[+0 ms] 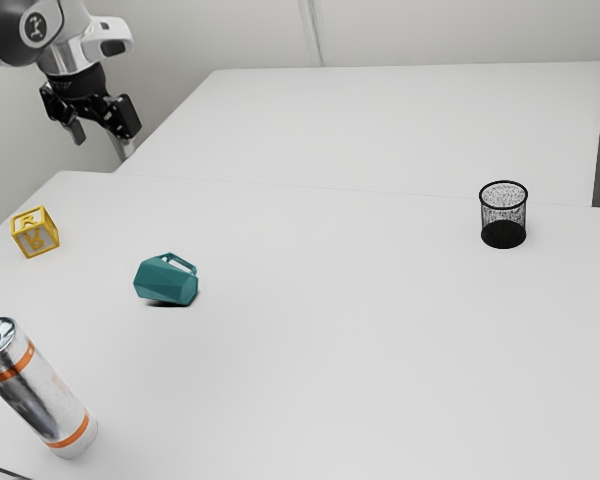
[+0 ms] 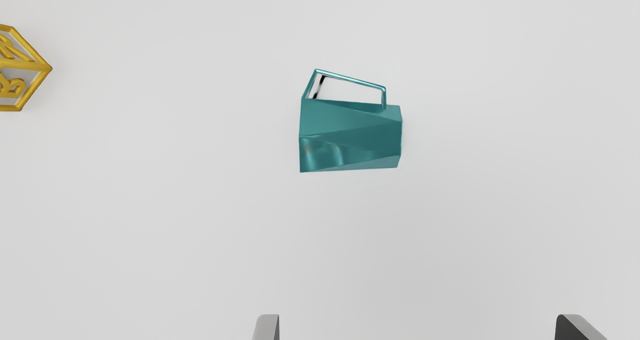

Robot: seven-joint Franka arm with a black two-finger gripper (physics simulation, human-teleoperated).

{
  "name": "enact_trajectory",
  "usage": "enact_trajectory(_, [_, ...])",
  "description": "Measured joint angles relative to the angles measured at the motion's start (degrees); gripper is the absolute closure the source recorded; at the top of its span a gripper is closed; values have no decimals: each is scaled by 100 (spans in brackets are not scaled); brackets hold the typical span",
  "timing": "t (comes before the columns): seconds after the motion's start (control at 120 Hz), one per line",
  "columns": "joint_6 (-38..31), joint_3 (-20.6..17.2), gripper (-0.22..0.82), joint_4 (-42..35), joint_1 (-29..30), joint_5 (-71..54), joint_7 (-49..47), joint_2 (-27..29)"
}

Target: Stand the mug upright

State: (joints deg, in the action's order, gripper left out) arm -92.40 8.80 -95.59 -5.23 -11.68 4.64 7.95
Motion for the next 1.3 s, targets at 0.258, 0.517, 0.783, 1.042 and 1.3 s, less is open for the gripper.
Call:
enact_trajectory(0.258, [-131, -1, 0, -44, 201, 22, 126, -36])
enact_trajectory(0.517, [-299, 24, 0, -528, 1374, 1150, 220, -313])
enact_trajectory(0.783, [-418, 35, 0, -505, 2609, 2755, 290, -1584])
enact_trajectory(1.042, [-547, 34, 0, -105, 2794, 3683, 396, -2722])
enact_trajectory(1.3, [-556, 12, 0, 519, 2964, 4274, 621, -3701])
